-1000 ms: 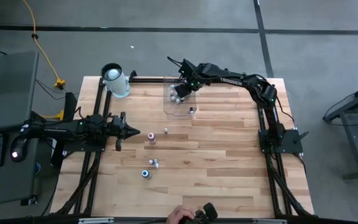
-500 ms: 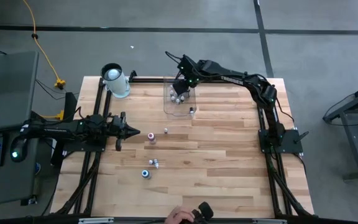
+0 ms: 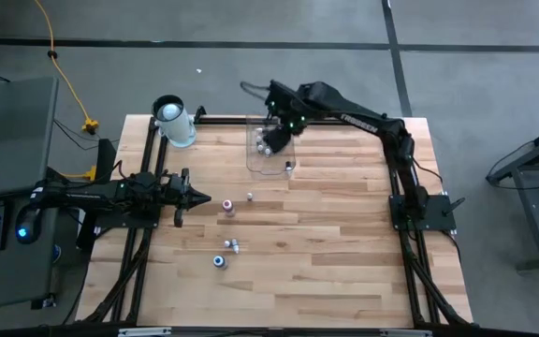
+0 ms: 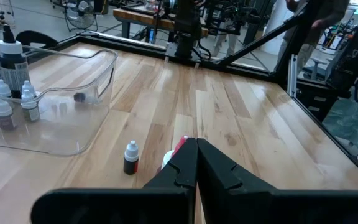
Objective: Pick & Place food coloring
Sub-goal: Put the small red food coloring bottle into the container
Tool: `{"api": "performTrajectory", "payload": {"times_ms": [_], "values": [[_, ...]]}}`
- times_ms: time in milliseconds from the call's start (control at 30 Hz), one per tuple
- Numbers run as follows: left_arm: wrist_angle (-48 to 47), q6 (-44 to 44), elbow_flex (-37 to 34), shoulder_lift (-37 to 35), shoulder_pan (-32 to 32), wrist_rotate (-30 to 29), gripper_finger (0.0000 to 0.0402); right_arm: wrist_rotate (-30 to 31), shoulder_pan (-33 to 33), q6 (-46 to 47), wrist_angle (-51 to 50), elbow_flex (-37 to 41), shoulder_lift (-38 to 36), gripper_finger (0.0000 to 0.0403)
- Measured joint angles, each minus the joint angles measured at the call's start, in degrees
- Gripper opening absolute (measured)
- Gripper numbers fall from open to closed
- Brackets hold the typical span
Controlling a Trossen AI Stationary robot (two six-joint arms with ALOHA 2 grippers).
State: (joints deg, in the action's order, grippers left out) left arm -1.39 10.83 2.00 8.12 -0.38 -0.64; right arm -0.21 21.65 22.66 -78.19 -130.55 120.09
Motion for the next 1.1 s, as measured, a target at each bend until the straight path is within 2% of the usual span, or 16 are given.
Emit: {"api": "performTrajectory", "payload": {"times_ms": [167,267,633,800,900,1033,1100], "values": [[-0.01,0.0,0.0,0.0,0.0,0.0,0.0001,-7.47,-6.43,2.88,-8.05,-1.78,0.02,0.0167],[0.0,0.0,0.0,-0.01,0.0,0.0,0.0001,-7.86,-10.76,2.86,-10.26,-1.78,0.04,0.0167],[0.0,0.0,0.0,0.0,0.0,0.0,0.0001,8.49,-26.14,5.07,-11.6,-1.76,0.44,0.0167],[0.0,0.0,-0.01,0.0,0.0,0.0,0.0001,14.64,-30.88,14.76,-10.54,-1.69,1.85,0.0167],[0.0,0.0,0.0,0.0,0.0,0.0,0.0001,16.12,-32.56,21.95,-9.04,-1.69,3.89,0.0167],[0.01,0.0,-0.01,0.0,0.0,0.01,0.0001,16.83,-33.65,30.15,-4.06,-1.68,6.36,0.0167],[0.0,0.0,-0.01,0.0,0.0,0.0,0.0001,20.05,-34.16,33.39,-1.09,-1.69,7.68,0.0167]]}}
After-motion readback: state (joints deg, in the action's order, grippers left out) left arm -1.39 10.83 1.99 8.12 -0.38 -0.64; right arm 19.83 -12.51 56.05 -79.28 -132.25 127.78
